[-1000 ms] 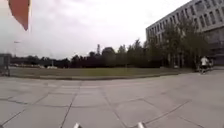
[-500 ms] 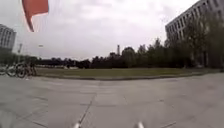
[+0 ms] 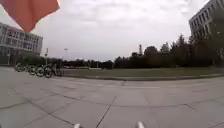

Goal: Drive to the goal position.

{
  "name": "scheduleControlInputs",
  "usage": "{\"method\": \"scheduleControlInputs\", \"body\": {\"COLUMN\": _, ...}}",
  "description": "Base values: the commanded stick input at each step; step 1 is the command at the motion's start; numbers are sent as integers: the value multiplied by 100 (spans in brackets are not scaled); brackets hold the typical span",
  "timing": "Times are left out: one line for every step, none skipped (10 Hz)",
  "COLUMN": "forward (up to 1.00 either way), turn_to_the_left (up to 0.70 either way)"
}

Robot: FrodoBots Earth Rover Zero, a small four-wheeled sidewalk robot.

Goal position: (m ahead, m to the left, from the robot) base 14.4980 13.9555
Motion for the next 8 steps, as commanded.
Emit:
{"method": "scheduleControlInputs", "body": {"forward": 0, "turn_to_the_left": 85}}
{"method": "scheduleControlInputs", "body": {"forward": 0, "turn_to_the_left": 85}}
{"method": "scheduleControlInputs", "body": {"forward": 0, "turn_to_the_left": 85}}
{"method": "scheduleControlInputs", "body": {"forward": 0, "turn_to_the_left": 85}}
{"method": "scheduleControlInputs", "body": {"forward": 0, "turn_to_the_left": 85}}
{"method": "scheduleControlInputs", "body": {"forward": 0, "turn_to_the_left": 85}}
{"method": "scheduleControlInputs", "body": {"forward": 0, "turn_to_the_left": 85}}
{"method": "scheduleControlInputs", "body": {"forward": 0, "turn_to_the_left": 85}}
